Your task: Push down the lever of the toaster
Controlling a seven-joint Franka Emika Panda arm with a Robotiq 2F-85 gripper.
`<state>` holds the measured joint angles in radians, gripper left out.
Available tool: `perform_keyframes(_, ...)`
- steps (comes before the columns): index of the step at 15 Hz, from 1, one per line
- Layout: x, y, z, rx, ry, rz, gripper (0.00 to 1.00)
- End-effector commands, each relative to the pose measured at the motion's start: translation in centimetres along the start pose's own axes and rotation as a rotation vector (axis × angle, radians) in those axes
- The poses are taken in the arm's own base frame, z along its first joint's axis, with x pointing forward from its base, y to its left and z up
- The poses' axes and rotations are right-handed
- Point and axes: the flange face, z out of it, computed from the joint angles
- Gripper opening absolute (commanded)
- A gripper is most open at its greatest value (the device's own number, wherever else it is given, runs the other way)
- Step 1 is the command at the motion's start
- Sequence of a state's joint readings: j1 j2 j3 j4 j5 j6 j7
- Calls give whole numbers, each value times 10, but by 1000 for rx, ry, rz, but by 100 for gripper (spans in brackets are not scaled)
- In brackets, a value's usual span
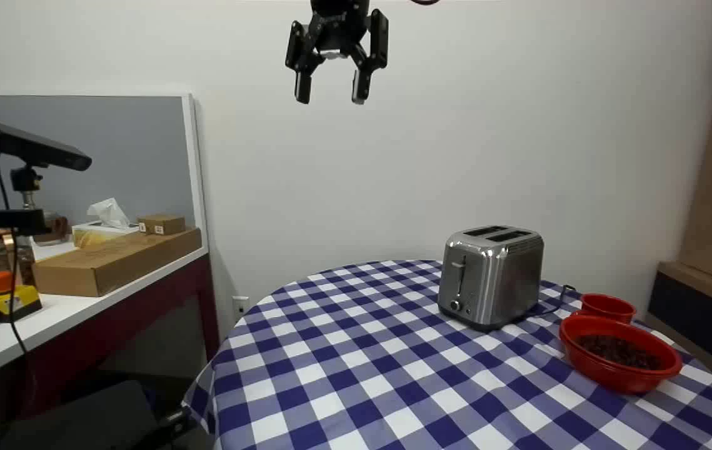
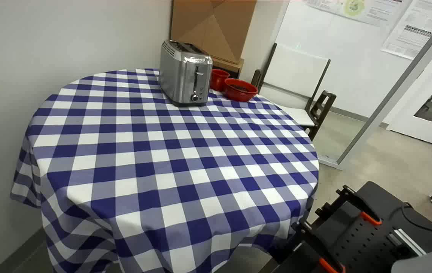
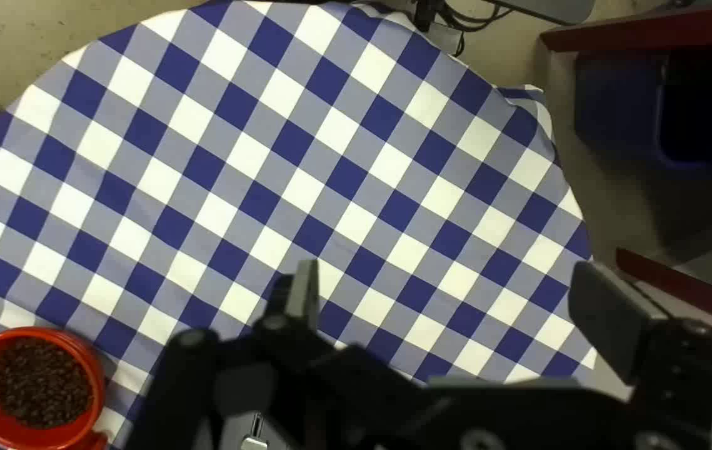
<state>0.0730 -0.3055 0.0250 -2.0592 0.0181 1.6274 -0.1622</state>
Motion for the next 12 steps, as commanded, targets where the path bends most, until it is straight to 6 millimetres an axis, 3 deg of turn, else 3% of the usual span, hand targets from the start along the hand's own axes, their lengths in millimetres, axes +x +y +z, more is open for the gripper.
perform_keyframes(1,0,0,-1,0,0,0,100)
perform_keyframes(6,5,2,-1,-16,20,16,100)
perform_keyframes(12,75,19,12,-135,289,28,100)
